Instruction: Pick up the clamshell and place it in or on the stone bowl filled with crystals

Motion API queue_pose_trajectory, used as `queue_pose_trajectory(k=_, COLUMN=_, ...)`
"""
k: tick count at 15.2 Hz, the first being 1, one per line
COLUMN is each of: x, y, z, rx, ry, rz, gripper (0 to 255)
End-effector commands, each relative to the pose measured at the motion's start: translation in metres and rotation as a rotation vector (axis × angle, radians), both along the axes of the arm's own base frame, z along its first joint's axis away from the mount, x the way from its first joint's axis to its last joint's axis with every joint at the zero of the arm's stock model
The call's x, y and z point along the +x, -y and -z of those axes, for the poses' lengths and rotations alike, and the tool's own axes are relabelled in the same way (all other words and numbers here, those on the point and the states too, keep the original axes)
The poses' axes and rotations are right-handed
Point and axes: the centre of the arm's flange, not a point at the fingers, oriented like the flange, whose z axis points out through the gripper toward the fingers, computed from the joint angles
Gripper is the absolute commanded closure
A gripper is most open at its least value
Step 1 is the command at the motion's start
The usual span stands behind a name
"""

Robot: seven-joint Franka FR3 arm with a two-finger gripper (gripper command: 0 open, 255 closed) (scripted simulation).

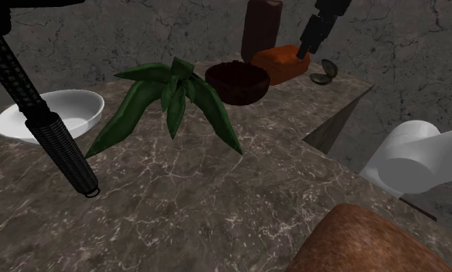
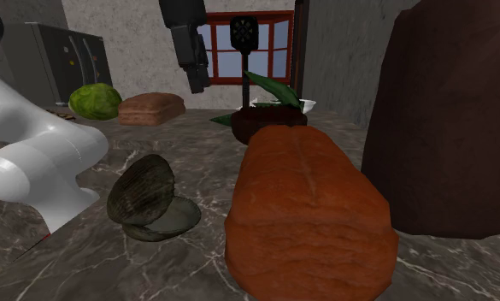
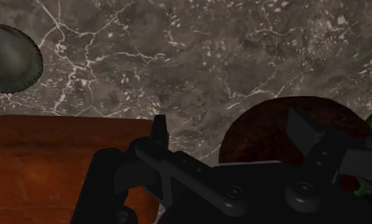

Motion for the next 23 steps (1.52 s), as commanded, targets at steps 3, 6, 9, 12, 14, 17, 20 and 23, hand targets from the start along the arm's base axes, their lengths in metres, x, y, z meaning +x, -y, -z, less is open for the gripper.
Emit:
queue_pose_trajectory(k=3, x=0.0, y=0.029, z=0.004, rx=0.019, ry=-0.014, rz=0.008, gripper=0)
queue_pose_trajectory(k=6, x=-0.001, y=0.072, z=0.011, rx=0.049, ry=-0.035, rz=0.021, gripper=0)
queue_pose_trajectory(k=9, x=-0.003, y=0.114, z=0.02, rx=0.078, ry=-0.056, rz=0.034, gripper=0)
queue_pose_trajectory(k=12, x=-0.005, y=0.157, z=0.029, rx=0.107, ry=-0.077, rz=0.046, gripper=0)
queue_pose_trajectory(k=14, x=-0.007, y=0.185, z=0.036, rx=0.127, ry=-0.091, rz=0.054, gripper=0)
queue_pose_trajectory(k=17, x=-0.011, y=0.227, z=0.048, rx=0.156, ry=-0.112, rz=0.067, gripper=0)
queue_pose_trajectory(k=20, x=-0.015, y=0.268, z=0.06, rx=0.185, ry=-0.133, rz=0.08, gripper=0)
queue_pose_trajectory(k=23, x=-0.015, y=0.266, z=0.07, rx=0.185, ry=-0.133, rz=0.08, gripper=0)
